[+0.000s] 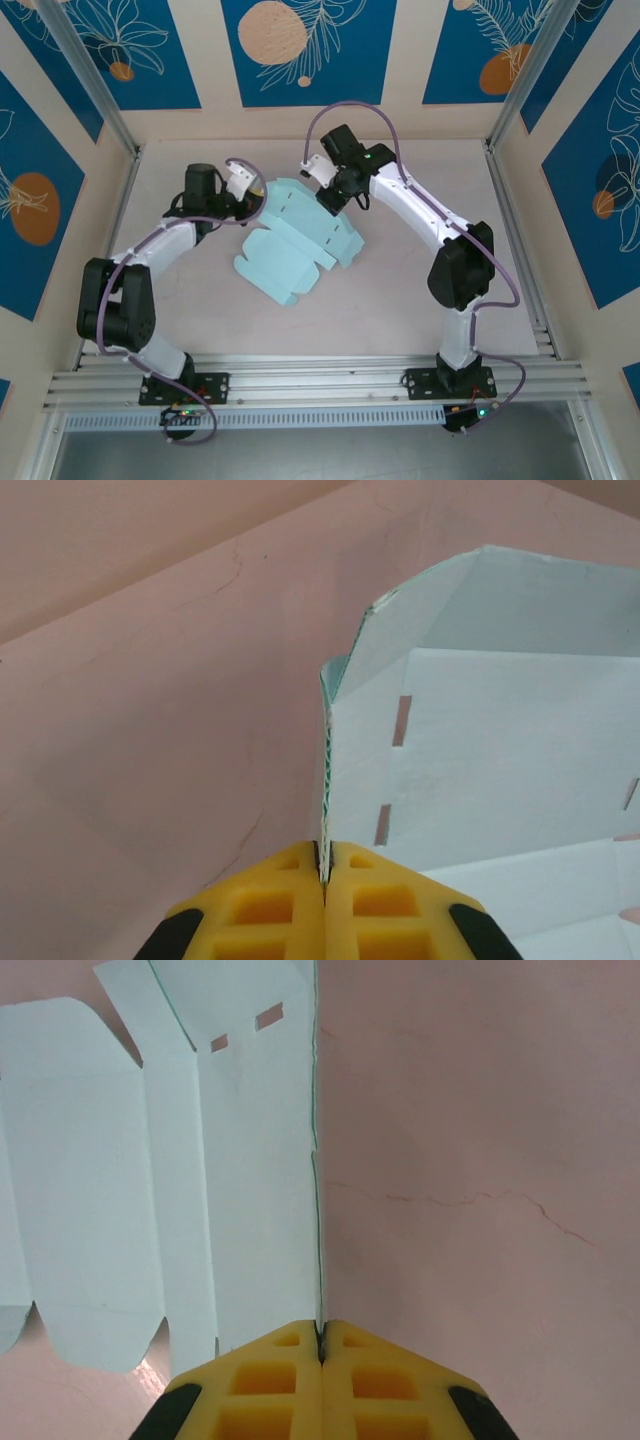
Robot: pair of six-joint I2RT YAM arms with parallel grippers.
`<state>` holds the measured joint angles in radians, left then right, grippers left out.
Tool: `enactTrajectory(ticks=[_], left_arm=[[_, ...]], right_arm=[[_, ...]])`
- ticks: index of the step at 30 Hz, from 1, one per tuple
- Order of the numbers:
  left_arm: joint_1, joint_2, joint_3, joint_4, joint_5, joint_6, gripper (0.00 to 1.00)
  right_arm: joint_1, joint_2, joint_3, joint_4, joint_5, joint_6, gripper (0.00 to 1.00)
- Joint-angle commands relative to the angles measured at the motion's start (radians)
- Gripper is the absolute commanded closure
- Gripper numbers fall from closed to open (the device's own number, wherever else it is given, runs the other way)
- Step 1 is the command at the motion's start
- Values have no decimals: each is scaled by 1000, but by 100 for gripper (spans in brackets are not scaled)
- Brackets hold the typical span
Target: Fold the paper box
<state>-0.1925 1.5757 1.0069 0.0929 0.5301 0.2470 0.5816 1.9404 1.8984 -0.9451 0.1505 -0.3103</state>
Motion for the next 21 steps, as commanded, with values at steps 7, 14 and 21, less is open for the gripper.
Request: enactTrajectory(ticks=[7, 14, 21], left_arm=[[-34, -137, -231, 345, -140, -151, 100], [-53, -167, -390, 548, -248, -208, 100], [-56, -126, -415, 603, -242, -230, 100]], right_arm=[[-2, -45, 12, 37, 50, 27, 72], [-79, -203, -144, 131, -14, 242, 43], [-283, -449, -555, 462, -459, 476, 26]])
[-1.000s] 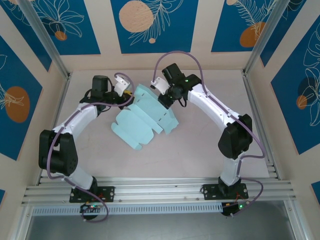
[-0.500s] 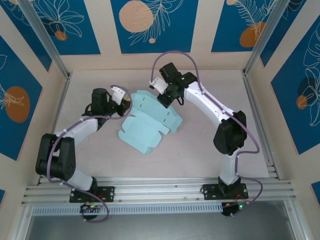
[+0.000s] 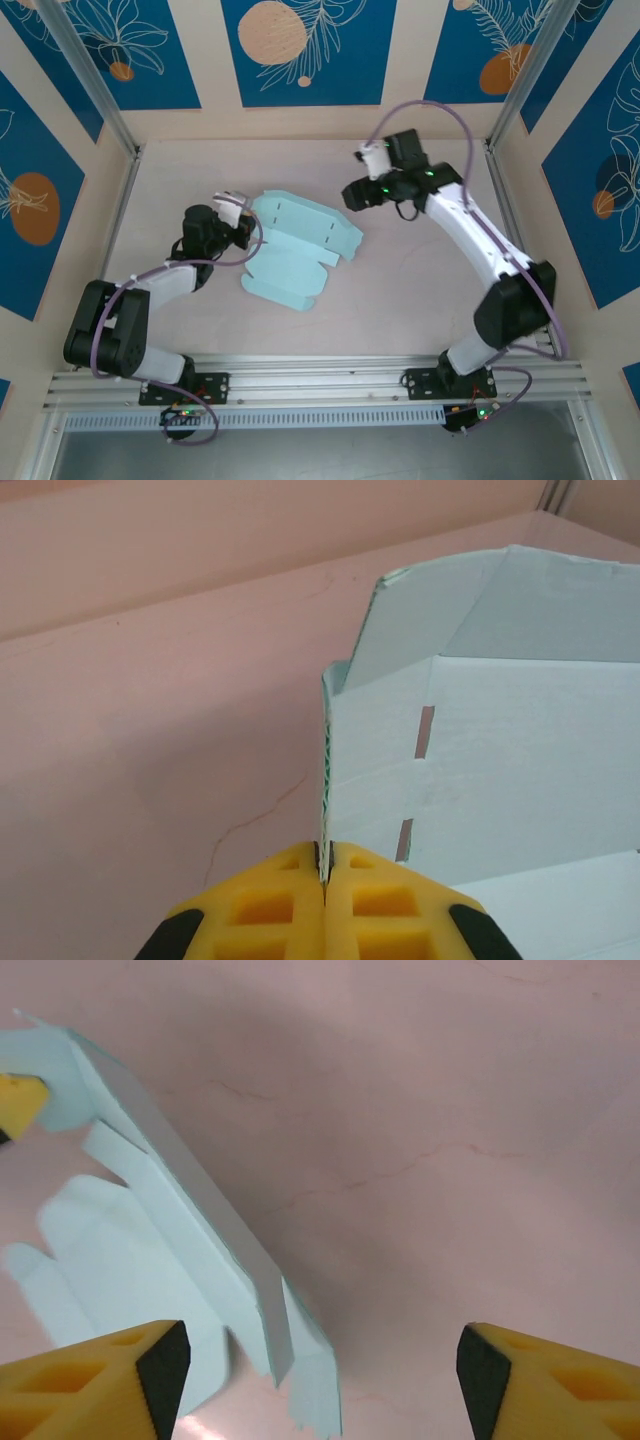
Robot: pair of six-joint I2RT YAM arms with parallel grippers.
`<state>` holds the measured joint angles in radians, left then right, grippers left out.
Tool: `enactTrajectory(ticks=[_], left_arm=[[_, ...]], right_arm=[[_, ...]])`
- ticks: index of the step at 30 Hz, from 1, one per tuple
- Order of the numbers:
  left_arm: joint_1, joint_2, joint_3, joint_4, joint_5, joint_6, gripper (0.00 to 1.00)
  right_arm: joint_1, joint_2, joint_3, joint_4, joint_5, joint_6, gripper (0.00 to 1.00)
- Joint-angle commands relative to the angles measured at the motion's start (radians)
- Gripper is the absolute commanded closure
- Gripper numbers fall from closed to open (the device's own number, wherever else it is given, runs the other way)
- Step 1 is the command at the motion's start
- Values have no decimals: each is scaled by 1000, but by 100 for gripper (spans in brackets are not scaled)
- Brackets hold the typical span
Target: Fold the paper box
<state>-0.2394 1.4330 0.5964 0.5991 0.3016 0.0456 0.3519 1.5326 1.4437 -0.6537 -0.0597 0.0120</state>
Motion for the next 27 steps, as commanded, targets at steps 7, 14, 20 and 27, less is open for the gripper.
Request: enactTrajectory(ticks=[7, 14, 20, 27], left_arm=[[-13, 48, 1, 146, -28, -57, 100], [-35, 84, -6, 180, -99, -74, 100], [-38, 92, -14, 198, -132, -73, 100], [-42, 102, -26, 237, -168, -98, 100]], right_arm=[[-93, 137, 58, 107, -276, 404, 48], [-14, 328, 262, -5, -218, 479, 53], [22, 384, 279, -34, -185, 510, 53], [67, 343, 199, 16, -189, 569, 53]])
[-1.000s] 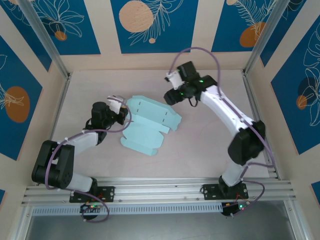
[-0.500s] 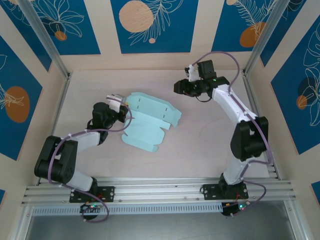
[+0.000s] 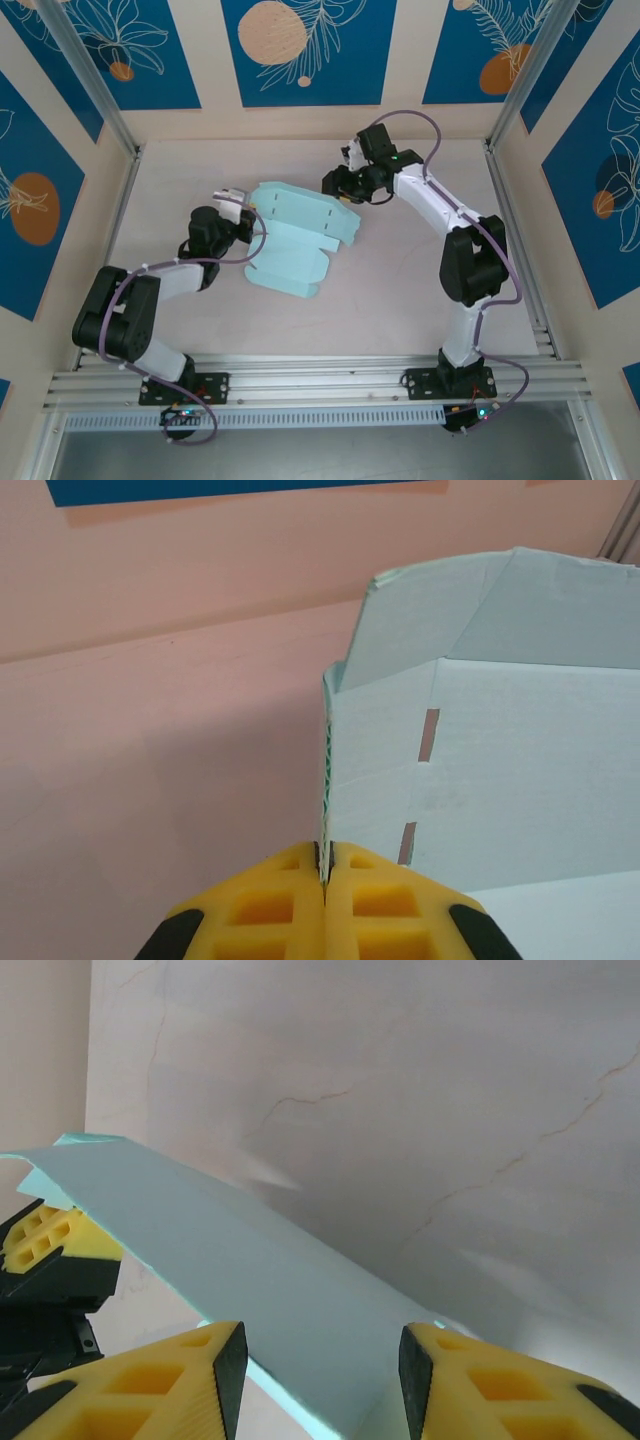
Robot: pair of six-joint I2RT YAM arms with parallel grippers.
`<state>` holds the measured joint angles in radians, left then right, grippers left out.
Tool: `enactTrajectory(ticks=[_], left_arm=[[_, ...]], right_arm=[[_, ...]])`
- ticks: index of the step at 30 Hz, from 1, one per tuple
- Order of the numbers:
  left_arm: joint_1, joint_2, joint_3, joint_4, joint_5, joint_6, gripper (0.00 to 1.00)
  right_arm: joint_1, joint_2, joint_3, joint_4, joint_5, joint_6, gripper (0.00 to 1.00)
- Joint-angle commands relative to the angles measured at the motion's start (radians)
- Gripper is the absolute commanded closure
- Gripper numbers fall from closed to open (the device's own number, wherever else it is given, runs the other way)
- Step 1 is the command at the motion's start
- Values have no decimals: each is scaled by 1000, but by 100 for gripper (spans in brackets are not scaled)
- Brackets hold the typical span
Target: Fold the paper box
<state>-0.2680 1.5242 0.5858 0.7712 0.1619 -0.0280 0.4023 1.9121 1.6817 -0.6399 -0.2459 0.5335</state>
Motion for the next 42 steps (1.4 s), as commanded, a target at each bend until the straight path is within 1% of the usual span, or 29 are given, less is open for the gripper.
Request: enactTrajectory(ticks=[1, 11, 15, 20, 25, 27, 30, 33, 35, 38, 42], left_arm=[[-13, 12, -18, 72, -31, -29, 100], [-43, 34, -33, 148, -102, -59, 100], [-62, 54, -48, 211, -155, -90, 100], [-84, 91, -78, 345, -231, -161, 100], [-101, 124, -52, 363, -287, -200, 100], [-107, 134, -38, 353, -293, -202, 100], [-111, 150, -27, 350, -285, -195, 100], [-111, 159, -21, 347, -265, -175, 100], [-111, 163, -14, 331, -264, -174, 100], [-111, 180, -8, 341, -275, -181, 100], [-111, 195, 5, 330, -274, -170, 100]], right_arm=[[21, -43, -51, 13, -2, 55, 54], [34, -77, -74, 50, 42, 107, 52], [32, -85, -77, 81, 3, 123, 50], [32, -83, -95, 121, -30, 153, 50], [34, -90, -93, 145, 38, 114, 48], [34, -87, -92, 161, 48, 90, 47], [38, -79, -92, 195, 48, 43, 43], [37, -42, -23, 171, 83, -32, 37], [28, 5, 65, 109, 89, -38, 38], [17, 80, 166, 52, 61, 5, 39], [13, 155, 286, -47, 108, -2, 39]])
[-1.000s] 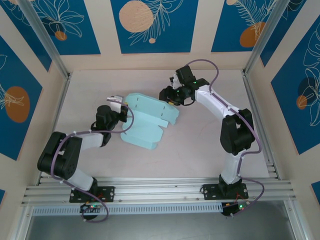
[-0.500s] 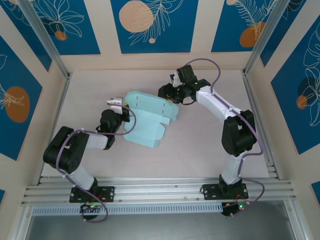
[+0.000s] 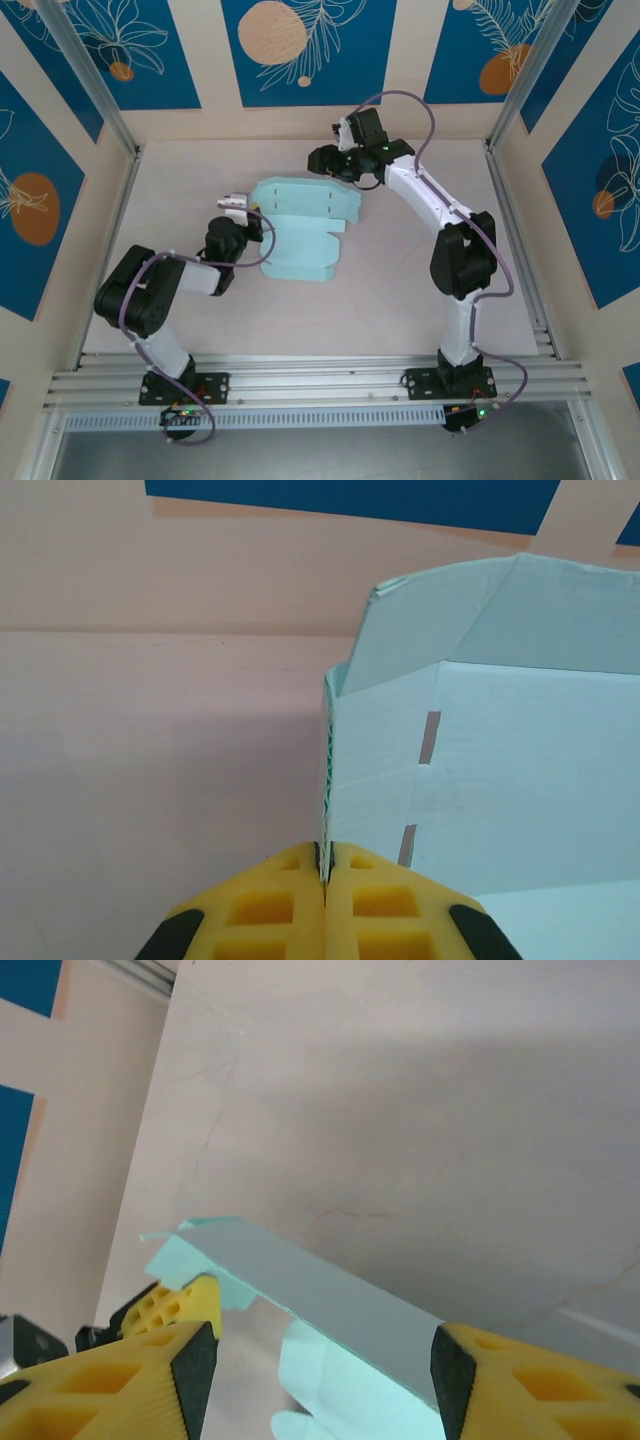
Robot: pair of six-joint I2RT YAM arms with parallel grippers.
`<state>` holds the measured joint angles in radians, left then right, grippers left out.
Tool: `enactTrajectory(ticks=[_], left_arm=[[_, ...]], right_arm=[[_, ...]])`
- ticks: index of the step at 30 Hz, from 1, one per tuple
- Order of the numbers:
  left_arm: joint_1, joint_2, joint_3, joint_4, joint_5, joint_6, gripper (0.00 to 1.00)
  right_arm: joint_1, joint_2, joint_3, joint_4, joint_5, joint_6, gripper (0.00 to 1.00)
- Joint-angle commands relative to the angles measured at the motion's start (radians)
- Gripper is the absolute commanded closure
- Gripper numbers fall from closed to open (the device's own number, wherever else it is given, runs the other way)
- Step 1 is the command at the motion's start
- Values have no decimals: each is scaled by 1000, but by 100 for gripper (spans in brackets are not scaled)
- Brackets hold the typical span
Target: Fold the paper box
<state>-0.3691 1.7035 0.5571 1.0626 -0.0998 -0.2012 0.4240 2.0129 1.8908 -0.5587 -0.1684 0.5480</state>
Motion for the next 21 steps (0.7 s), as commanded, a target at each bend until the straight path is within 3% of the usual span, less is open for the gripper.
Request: enactTrajectory(ticks=[1, 6, 14, 21], left_arm=[[-10, 15, 37, 33, -12, 8, 100], [-8, 18, 40, 30, -12, 25, 100], [-8, 15, 45, 15, 7, 63, 100], [-5, 13, 44, 18, -9, 59, 100]], right_arm=[[-13, 71, 106, -155, 33, -21, 39], [-26, 92, 144, -208, 46, -56, 39], [-47, 116, 236, -298, 52, -237, 33], [-39, 112, 203, -343, 110, -228, 35]])
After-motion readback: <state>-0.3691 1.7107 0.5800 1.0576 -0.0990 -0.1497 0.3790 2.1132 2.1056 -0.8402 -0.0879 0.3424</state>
